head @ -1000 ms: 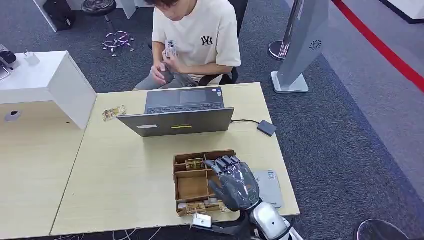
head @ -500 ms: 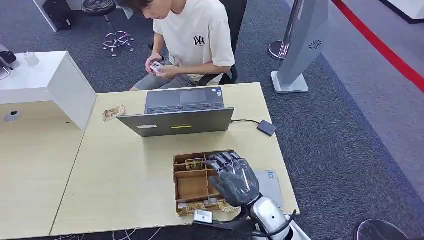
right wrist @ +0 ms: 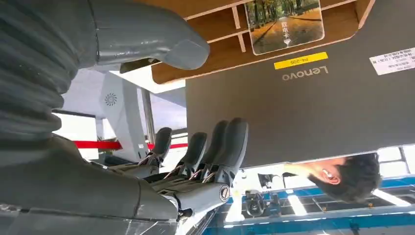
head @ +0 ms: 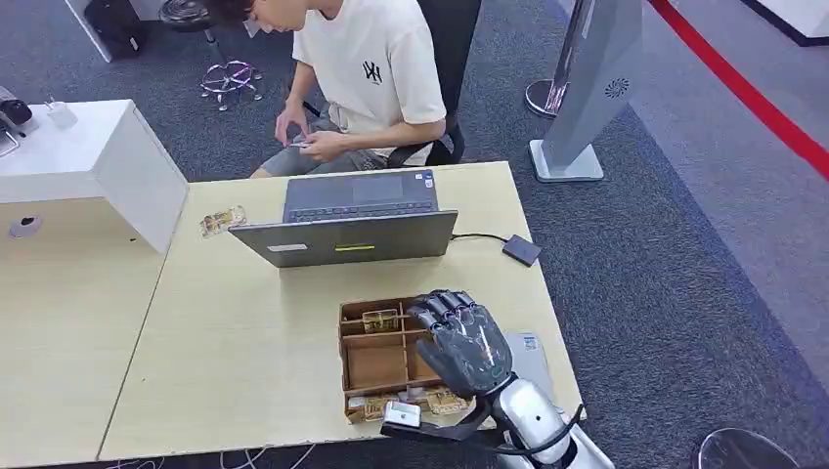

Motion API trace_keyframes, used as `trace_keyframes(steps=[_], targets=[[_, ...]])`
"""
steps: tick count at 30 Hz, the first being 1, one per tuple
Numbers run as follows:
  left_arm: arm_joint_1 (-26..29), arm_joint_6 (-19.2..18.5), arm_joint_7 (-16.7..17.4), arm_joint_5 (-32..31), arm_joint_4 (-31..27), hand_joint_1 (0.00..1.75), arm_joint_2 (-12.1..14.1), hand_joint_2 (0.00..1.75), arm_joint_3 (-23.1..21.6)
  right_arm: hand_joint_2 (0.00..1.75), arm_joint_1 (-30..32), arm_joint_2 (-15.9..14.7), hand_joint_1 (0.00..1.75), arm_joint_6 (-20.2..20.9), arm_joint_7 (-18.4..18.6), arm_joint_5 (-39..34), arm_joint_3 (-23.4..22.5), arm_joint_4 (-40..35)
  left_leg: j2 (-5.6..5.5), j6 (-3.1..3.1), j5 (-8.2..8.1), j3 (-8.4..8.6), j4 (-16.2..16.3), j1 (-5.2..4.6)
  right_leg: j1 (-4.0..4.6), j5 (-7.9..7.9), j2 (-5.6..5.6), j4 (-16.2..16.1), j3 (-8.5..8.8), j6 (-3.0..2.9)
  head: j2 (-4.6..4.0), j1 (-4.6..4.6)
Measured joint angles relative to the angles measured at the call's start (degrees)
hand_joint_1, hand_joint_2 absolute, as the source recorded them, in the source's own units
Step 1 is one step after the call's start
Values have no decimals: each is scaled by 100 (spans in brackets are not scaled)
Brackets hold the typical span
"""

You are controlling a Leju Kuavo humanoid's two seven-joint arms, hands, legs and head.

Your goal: Pass the card to the sensor for recognition and then transmit it.

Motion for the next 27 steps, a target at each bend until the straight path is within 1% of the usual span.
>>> trace_keyframes(steps=[1, 2, 3, 5, 6, 7, 9, 11, 18, 19, 21, 23, 27], targets=[[0, 0, -2, 0, 0, 0, 0, 0, 0, 175, -1, -2, 73, 0, 0, -2, 0, 0, 0, 0, 0, 0, 0, 0, 0, 0, 0, 0, 0, 0, 0, 0], [0, 0, -2, 2, 0, 0, 0, 0, 0, 175, -2, -4, 72, 7, 0, -6, 0, 0, 0, 0, 0, 0, 0, 0, 0, 0, 0, 0, 0, 0, 0, 0], [0, 0, -2, 2, 0, 0, 0, 0, 0, 175, -3, -7, 73, 7, 2, -15, 0, 2, 0, 0, 0, 0, 0, 0, 0, 0, 0, 0, 0, 0, -2, 0], [0, 0, -2, 4, 0, 0, 2, 0, 0, 175, -13, -11, 68, 17, 24, -39, -7, 26, 0, 0, 0, 0, 0, 0, 0, 0, 0, 0, 0, 0, -2, 0], [0, 0, -4, 7, 0, 0, 7, 0, 0, 175, -18, -11, 73, 31, 26, -70, -20, 48, 0, 0, 0, 0, 0, 0, 0, 0, 0, 0, 0, 0, 0, 0], [0, 0, -7, 7, 0, 0, 7, 0, 0, 175, -25, -13, 72, 44, 26, -85, -37, 74, 0, 0, 0, 0, 0, 0, 0, 0, 0, 0, 0, 0, 0, 0], [0, -2, -9, 7, 0, 0, 15, 0, 0, 175, -40, -17, 75, 50, 26, -136, -70, 140, 0, 0, 0, 0, 0, 0, 0, 0, 0, 0, 0, 0, 0, 0], [0, -4, -13, 9, 0, 0, 18, 0, 0, 175, -47, -22, 72, 52, 26, -157, -107, 188, 0, 0, 0, 0, 0, 0, 0, 0, 0, 0, 0, 0, 0, 0], [0, -7, -15, 28, 0, 0, 31, 0, 0, 175, -75, -26, 84, 122, -79, -289, -295, 442, 0, 0, 0, 0, 0, 0, 0, 0, 0, 0, 0, 0, 0, 0], [0, -7, -17, 31, 0, 0, 33, 0, 0, 175, -88, -26, 80, 138, -83, -295, -310, 481, 0, 0, 0, 0, 0, 0, 0, 0, 0, 0, 0, 0, -2, 0], [0, -7, -17, 31, 0, 0, 39, 0, 0, 175, -103, -26, 79, 157, -92, -324, -348, 551, 0, 0, 0, 0, 0, 0, 0, 0, 0, 0, 0, 0, -2, 0], [2, -9, -17, 33, 0, 0, 46, 0, 0, 175, -123, -26, 82, 168, -96, -341, -389, 614, 0, 0, 0, 0, 0, 0, 0, 0, 0, 0, 0, 0, 0, 0], [2, -9, -17, 35, 0, 0, 55, 0, -2, 175, -179, -26, 82, 177, -96, -382, -470, 759, 0, 0, 0, 0, 0, 0, 0, 0, 0, 0, 0, 0, 0, 0]])
